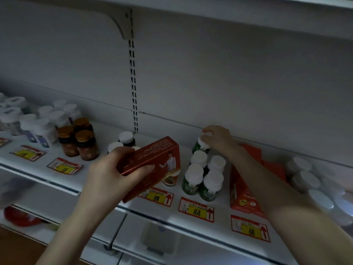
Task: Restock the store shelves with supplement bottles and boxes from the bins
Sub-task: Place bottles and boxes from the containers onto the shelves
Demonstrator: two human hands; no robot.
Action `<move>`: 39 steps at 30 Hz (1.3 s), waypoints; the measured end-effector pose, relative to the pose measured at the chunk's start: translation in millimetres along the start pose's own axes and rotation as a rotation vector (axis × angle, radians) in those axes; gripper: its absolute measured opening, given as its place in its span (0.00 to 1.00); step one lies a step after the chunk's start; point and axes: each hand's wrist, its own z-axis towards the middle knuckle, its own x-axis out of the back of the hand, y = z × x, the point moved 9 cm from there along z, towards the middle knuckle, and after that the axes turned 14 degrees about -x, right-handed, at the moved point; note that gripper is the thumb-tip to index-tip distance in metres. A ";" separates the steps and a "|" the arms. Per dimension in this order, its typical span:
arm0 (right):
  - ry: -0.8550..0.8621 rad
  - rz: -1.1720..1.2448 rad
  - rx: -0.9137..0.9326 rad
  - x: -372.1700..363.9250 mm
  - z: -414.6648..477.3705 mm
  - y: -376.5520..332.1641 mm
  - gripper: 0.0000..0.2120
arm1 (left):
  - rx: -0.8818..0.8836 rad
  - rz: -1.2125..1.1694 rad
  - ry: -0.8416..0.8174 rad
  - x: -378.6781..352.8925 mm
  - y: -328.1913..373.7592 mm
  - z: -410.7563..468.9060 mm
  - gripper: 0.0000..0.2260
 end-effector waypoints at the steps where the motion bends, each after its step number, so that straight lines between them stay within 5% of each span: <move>1: -0.019 -0.004 -0.002 -4.1 1.0 1.4 0.18 | 0.006 0.005 0.000 -0.3 -1.5 -0.9 0.26; 20: -0.072 -0.033 0.053 -24.9 8.5 14.8 0.22 | 0.066 0.043 -0.010 -10.0 -7.5 -11.3 0.33; 26: 0.163 0.320 0.158 21.5 -17.0 -0.7 0.13 | 0.050 -0.005 -0.025 -9.7 1.9 -11.6 0.28; 29: 0.056 0.506 0.267 37.1 -51.0 -24.9 0.03 | 0.077 -0.086 -0.024 -12.1 0.4 -5.0 0.25; 34: -0.236 0.489 0.318 23.3 -110.0 -57.2 0.10 | 0.114 -0.301 -0.070 -17.5 -4.2 0.3 0.23; 39: -0.253 0.536 0.291 15.5 -151.4 -58.0 0.12 | 0.118 -0.487 -0.140 -19.8 -0.2 -11.1 0.18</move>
